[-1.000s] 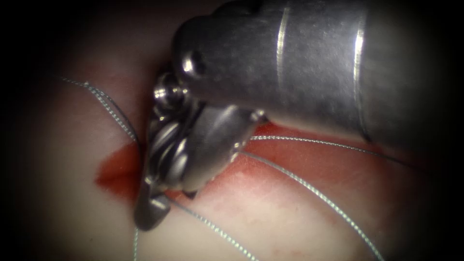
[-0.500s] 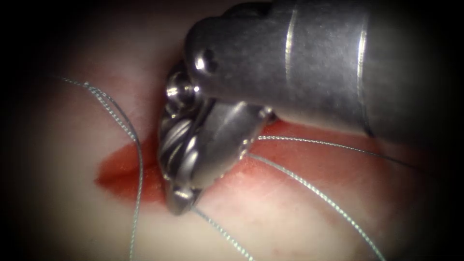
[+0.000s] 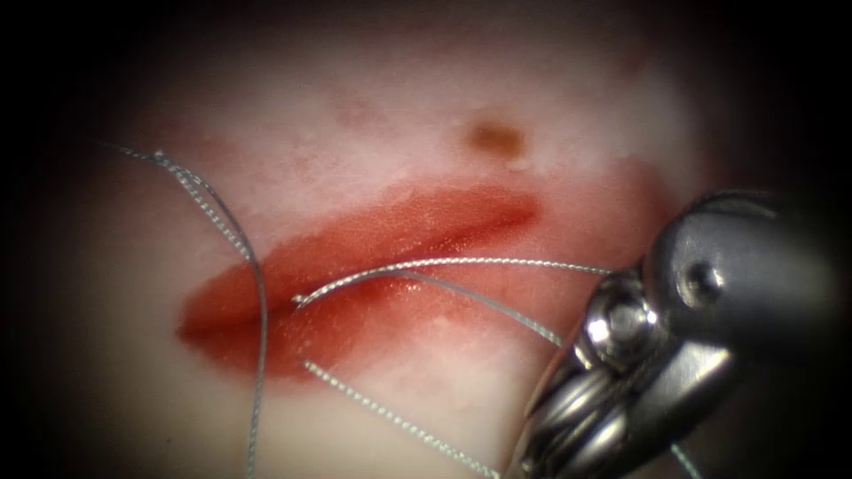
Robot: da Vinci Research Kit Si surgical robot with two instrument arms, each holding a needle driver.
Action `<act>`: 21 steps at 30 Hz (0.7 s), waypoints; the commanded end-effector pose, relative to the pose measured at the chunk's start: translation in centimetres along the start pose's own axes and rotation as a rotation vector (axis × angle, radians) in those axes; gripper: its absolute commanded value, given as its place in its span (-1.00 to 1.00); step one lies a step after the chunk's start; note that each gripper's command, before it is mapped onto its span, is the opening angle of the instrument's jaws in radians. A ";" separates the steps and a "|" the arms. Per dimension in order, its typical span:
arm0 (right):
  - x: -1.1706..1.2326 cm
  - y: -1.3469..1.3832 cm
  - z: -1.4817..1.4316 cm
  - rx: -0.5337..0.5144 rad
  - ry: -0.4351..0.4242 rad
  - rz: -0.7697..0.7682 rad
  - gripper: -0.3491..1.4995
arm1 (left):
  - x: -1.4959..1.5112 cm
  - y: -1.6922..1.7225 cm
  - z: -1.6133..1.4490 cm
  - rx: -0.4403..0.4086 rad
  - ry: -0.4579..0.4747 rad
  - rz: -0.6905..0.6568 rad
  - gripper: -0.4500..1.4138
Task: Wound Closure
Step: Pull the suture through with the right gripper.
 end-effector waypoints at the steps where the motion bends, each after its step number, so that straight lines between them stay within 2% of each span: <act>1: -0.08 0.15 -0.13 -0.010 0.010 0.028 -1.00 | -0.11 -0.05 0.03 0.004 -0.007 0.001 -1.00; 3: -0.27 0.36 -0.22 -0.032 0.036 0.064 -1.00 | -0.11 -0.05 0.03 0.003 -0.008 0.001 -1.00; 7: -0.43 0.53 -0.25 -0.038 0.035 0.090 -1.00 | -0.11 -0.05 0.03 0.003 -0.008 0.001 -1.00; 9: -0.61 0.69 -0.24 -0.057 0.060 0.124 -1.00 | -0.11 -0.05 0.03 0.003 -0.007 0.001 -1.00; 10: -0.61 0.69 -0.24 -0.057 0.060 0.124 -1.00 | -0.11 -0.05 0.03 0.003 -0.007 0.001 -1.00; 12: -0.86 0.90 -0.22 -0.067 0.072 0.165 -1.00 | -0.11 -0.05 0.03 0.003 -0.007 0.001 -1.00; 21: -1.47 1.29 -0.27 -0.113 0.045 0.081 -1.00 | -0.11 -0.06 0.02 0.003 -0.006 0.000 -1.00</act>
